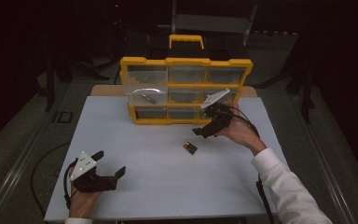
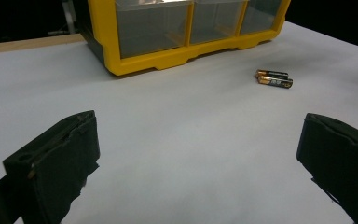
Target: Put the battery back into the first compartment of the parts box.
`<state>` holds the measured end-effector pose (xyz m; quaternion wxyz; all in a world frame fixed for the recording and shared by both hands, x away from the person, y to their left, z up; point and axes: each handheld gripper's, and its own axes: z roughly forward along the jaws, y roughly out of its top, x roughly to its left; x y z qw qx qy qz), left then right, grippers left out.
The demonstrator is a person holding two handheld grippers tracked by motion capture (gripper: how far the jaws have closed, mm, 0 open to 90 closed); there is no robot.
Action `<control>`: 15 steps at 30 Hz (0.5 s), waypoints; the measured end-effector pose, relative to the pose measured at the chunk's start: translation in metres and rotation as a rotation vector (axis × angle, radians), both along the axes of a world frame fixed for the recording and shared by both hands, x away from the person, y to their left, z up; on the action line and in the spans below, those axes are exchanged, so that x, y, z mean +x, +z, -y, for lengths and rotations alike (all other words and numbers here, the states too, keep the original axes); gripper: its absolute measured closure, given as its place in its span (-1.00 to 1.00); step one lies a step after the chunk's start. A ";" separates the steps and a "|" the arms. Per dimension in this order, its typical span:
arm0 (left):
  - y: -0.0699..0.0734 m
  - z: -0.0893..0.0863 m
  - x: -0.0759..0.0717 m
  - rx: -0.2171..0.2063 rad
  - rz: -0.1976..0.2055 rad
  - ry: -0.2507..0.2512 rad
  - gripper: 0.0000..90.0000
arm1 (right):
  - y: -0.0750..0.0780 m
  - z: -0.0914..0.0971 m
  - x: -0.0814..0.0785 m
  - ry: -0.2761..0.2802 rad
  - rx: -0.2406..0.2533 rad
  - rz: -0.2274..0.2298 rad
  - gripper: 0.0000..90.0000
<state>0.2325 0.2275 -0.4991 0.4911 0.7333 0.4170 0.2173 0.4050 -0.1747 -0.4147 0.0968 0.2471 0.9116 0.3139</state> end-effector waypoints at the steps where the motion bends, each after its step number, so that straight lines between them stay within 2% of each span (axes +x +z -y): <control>1: 0.000 0.000 0.000 0.000 0.000 0.000 -1.00 | -0.002 0.000 0.000 -0.004 -0.002 -0.007 -0.72; 15: 0.000 0.000 0.000 -0.001 0.000 -0.001 -1.00 | -0.030 -0.009 -0.001 -0.011 -0.069 -0.054 -0.67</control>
